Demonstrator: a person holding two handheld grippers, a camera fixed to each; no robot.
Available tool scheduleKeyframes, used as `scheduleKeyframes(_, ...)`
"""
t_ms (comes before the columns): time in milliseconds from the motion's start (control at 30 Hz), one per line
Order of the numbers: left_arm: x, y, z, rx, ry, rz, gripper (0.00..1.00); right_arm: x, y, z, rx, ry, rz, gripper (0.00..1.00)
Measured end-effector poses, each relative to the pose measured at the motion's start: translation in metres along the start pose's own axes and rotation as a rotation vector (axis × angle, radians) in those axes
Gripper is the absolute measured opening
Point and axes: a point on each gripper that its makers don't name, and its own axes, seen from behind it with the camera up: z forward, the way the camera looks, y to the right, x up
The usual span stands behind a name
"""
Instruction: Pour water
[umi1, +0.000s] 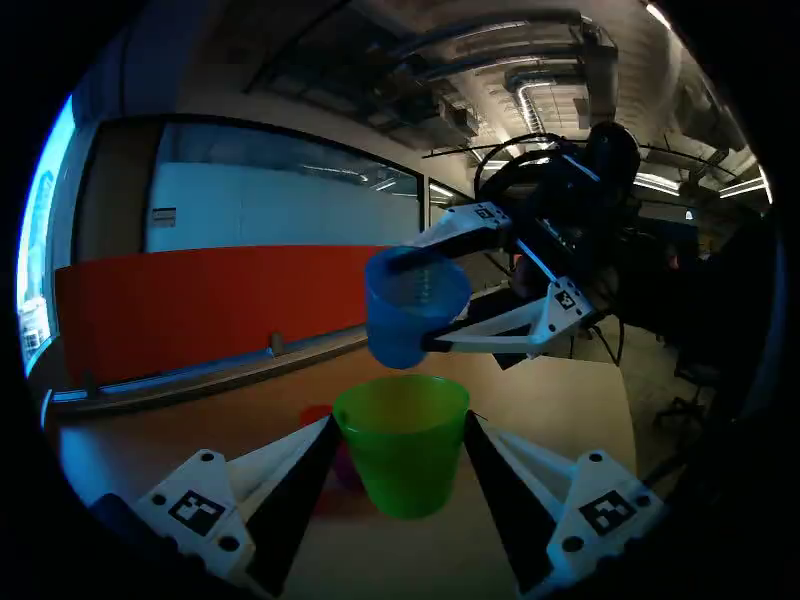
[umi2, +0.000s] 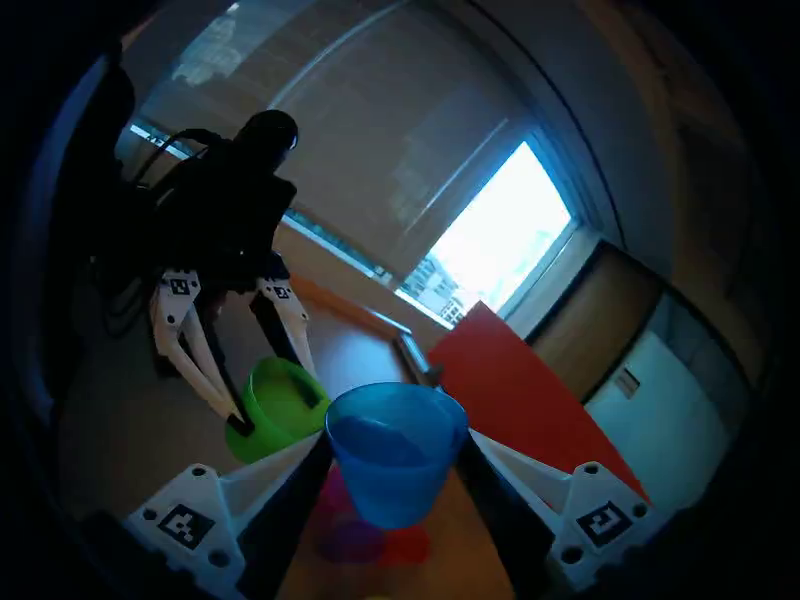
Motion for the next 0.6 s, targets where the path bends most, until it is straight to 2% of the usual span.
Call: scheduleKeyframes(600,0.004,0.007,0.001,-0.016,0.006,0.005,0.87,0.013,0.004,0.013,0.036,-0.006,-0.124,0.9)
